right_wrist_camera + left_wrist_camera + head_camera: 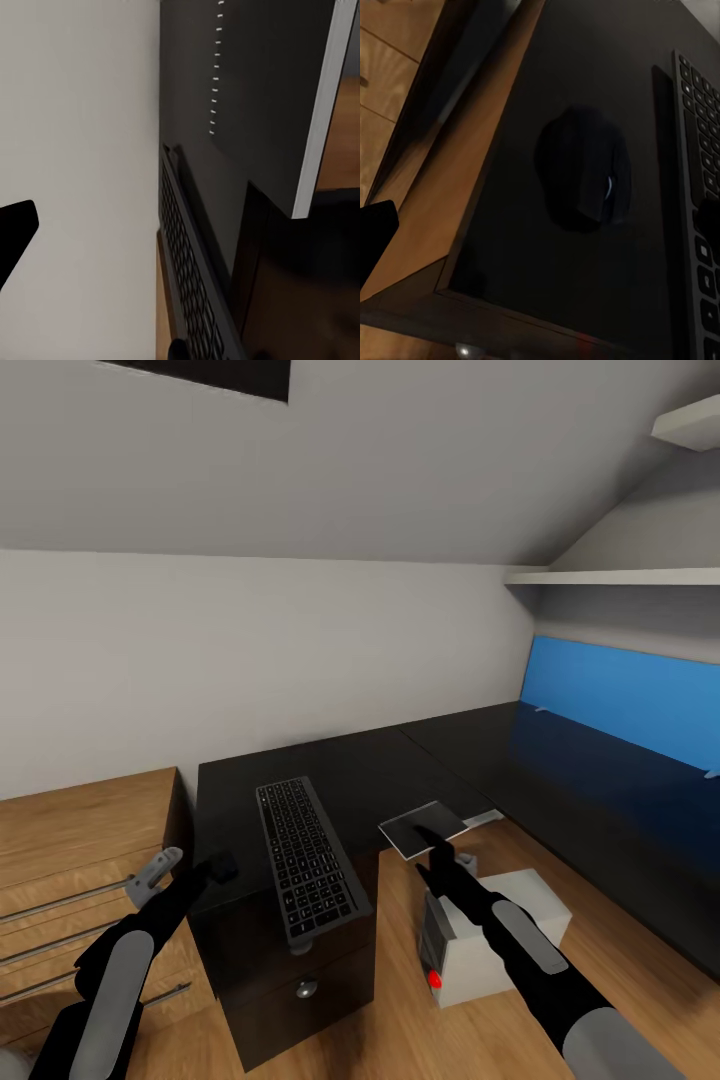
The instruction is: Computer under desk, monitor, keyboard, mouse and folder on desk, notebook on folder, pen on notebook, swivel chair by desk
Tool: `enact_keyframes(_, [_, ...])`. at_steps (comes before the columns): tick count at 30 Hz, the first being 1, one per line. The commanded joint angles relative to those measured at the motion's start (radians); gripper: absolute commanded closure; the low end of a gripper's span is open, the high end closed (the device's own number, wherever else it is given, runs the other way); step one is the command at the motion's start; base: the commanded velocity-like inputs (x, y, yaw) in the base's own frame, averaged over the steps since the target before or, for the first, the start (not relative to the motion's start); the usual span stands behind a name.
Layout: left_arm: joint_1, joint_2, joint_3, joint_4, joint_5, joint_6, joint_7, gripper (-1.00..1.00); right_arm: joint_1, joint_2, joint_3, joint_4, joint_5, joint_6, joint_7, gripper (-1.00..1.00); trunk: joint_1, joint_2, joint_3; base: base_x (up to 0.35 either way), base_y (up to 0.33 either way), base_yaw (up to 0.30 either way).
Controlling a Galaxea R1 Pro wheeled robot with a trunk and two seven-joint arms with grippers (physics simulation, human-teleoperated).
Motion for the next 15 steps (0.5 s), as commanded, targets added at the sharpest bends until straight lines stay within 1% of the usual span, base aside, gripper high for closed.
enact_keyframes(1, [-0.001,-0.001,0.000,-0.001,0.007,0.002,0.008,-1.00,-0.001,-0.003,0.002,0.002,-0.007,0.001,0.006,-1.00,0.000,-0.001,-0.001,0.000,0.000,0.000])
enact_keyframes(4, [-0.001,-0.001,0.000,-0.001,0.006,0.001,0.008,-1.00,-0.001,-0.003,0.002,0.002,-0.007,0.001,0.006,-1.00,0.000,-0.001,-0.001,-0.002,0.000,0.000])
enact_keyframes(8, [-0.001,-0.001,0.000,-0.001,0.006,0.001,0.008,-1.00,-0.001,-0.003,0.002,0.003,-0.006,0.001,0.007,-1.00,0.000,-0.001,-0.001,-0.271,-0.067,0.000])
enact_keyframes(15, [-0.001,-0.001,-0.005,-0.001,0.006,0.001,0.009,-1.00,-0.001,-0.003,0.002,0.003,-0.006,0.001,0.006,-1.00,0.000,-0.001,-0.001,-0.317,-0.102,0.000])
